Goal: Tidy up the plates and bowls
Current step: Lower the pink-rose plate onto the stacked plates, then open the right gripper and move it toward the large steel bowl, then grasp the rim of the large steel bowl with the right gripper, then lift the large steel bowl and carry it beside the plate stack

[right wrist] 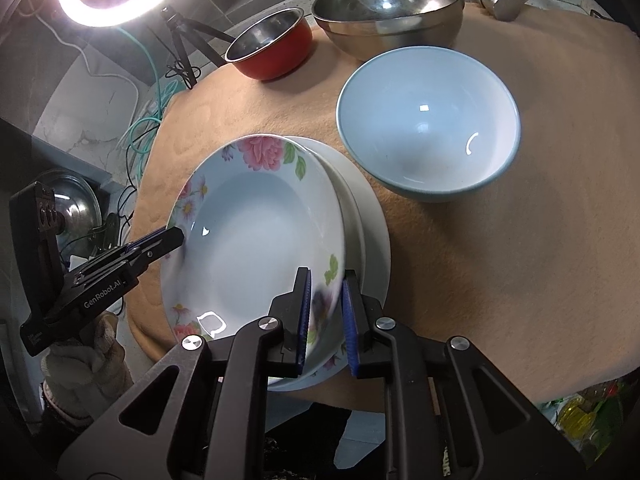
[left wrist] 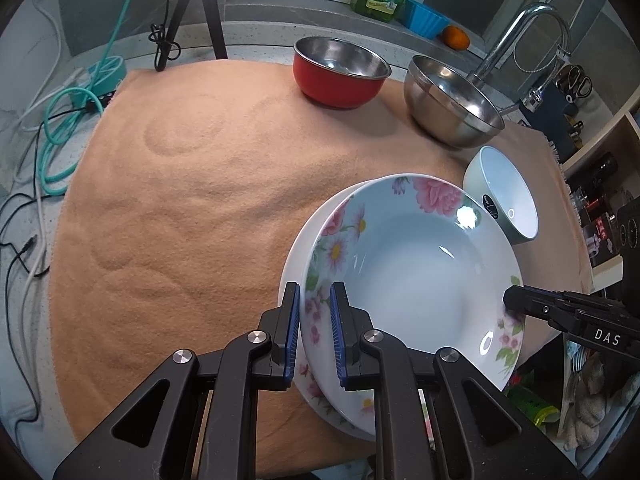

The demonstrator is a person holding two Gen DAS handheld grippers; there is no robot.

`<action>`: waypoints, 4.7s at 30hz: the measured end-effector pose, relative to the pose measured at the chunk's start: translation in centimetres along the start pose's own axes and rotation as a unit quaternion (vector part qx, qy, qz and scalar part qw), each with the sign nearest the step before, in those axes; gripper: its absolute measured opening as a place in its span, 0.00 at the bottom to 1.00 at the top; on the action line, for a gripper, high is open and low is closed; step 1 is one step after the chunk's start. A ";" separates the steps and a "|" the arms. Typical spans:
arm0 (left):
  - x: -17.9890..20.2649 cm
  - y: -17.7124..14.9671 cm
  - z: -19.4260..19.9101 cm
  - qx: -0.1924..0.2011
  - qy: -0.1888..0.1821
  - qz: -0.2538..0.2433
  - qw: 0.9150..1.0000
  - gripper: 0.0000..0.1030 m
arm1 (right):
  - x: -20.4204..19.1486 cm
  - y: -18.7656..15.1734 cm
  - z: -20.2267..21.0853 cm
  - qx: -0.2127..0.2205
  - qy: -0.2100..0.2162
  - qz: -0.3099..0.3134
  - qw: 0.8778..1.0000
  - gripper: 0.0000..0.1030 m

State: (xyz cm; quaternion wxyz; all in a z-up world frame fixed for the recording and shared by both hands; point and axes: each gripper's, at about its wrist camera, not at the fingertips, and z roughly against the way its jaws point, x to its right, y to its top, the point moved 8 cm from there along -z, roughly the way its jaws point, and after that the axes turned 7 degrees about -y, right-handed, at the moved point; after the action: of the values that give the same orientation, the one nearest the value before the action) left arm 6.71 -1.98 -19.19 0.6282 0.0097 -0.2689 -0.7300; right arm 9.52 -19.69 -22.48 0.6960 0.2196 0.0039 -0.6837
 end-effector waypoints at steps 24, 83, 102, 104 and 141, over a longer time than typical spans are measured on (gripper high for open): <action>0.4 0.2 -0.1 -0.005 0.004 -0.013 1.000 0.13 | 1.9 0.5 1.0 0.010 0.038 -0.066 0.997 0.16; 7.8 19.0 -10.1 -0.001 -0.060 0.061 0.996 0.21 | 11.7 20.7 1.4 0.033 0.046 -0.044 0.997 0.32; 8.2 19.2 -11.4 -0.010 -0.061 0.050 0.997 0.11 | 11.9 21.5 0.1 0.024 0.036 -0.057 0.997 0.16; 8.3 19.2 -11.1 -0.009 -0.063 0.050 0.997 0.11 | 11.8 21.4 0.3 0.025 0.035 -0.056 0.998 0.16; 0.2 11.5 4.1 0.078 -0.057 0.069 0.993 0.11 | -4.0 12.4 6.9 0.039 0.084 0.044 0.995 0.17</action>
State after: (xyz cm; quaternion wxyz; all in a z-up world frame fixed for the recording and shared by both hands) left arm 15.73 -1.40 -10.93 0.6578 -0.0018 -0.3608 -0.6611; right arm 19.07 -18.45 -11.34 0.7135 0.3029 0.0256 -0.6312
